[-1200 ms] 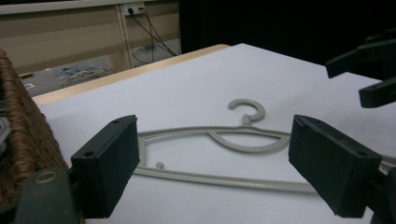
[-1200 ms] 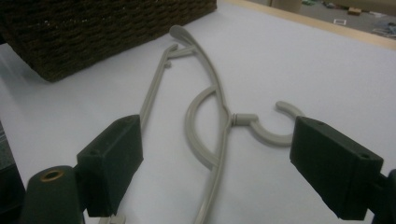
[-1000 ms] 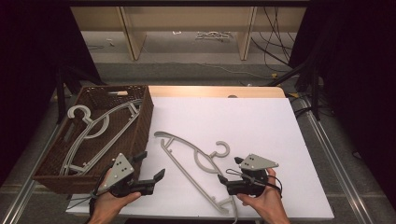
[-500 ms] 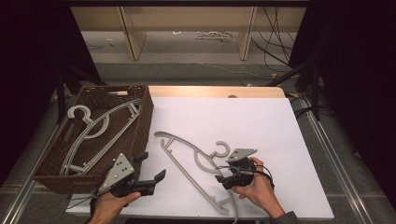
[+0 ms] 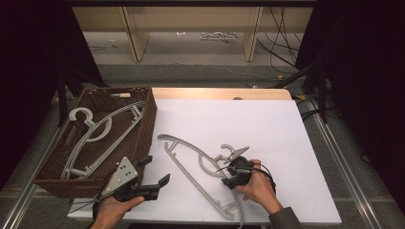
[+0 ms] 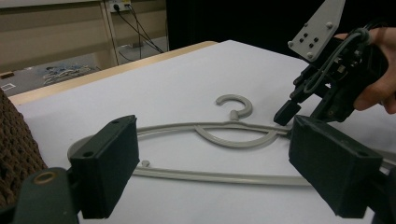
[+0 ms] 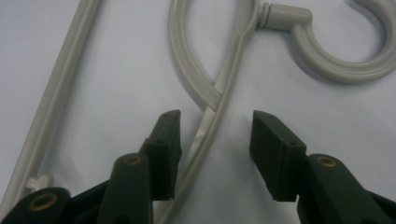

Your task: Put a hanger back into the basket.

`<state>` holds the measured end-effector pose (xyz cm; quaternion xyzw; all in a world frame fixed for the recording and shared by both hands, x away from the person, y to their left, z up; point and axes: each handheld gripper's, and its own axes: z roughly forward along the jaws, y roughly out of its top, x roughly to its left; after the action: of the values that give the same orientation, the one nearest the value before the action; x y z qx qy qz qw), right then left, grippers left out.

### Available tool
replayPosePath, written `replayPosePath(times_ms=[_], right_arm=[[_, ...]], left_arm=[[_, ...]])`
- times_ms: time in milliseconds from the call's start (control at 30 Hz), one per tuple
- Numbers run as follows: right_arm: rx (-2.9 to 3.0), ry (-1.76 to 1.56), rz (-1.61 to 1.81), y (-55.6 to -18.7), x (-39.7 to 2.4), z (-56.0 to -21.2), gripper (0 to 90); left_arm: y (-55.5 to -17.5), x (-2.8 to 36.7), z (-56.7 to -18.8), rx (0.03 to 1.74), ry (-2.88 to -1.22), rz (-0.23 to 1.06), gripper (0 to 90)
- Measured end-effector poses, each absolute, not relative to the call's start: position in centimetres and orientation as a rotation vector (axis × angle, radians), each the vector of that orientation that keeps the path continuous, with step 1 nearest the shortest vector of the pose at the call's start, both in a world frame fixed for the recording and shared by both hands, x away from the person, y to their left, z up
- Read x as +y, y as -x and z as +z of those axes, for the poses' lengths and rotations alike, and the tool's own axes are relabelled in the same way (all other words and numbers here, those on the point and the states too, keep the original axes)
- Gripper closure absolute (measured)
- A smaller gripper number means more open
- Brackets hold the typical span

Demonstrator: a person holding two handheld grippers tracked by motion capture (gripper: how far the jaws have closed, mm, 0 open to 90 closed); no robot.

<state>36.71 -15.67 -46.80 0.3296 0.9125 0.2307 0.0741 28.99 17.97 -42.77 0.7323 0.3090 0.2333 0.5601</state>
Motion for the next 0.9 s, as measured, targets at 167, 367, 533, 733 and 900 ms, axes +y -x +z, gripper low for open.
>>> replayPosePath(times_ms=[167, 367, 533, 733, 900], right_arm=[[2.760, -0.965, 0.617, -37.0, -15.1, -46.6, 58.2], [2.792, -1.006, 0.561, -37.9, -14.8, -46.4, 68.9], [2.802, -1.042, 0.537, -38.4, -14.9, -46.3, 73.9], [2.800, -1.054, 0.524, -38.6, -15.2, -46.1, 81.2], [2.818, -0.977, 0.508, -38.5, -15.6, -46.0, 81.4]], left_arm=[[-29.1, 17.9, -42.8, 0.715, -1.725, 0.548, 16.0], [-29.0, 17.8, -42.8, 0.717, -1.739, 0.546, 16.1], [-28.9, 17.8, -42.9, 0.715, -1.742, 0.544, 16.1], [-29.0, 18.0, -42.8, 0.709, -1.745, 0.547, 16.2], [-29.0, 17.9, -42.9, 0.706, -1.757, 0.534, 16.2]])
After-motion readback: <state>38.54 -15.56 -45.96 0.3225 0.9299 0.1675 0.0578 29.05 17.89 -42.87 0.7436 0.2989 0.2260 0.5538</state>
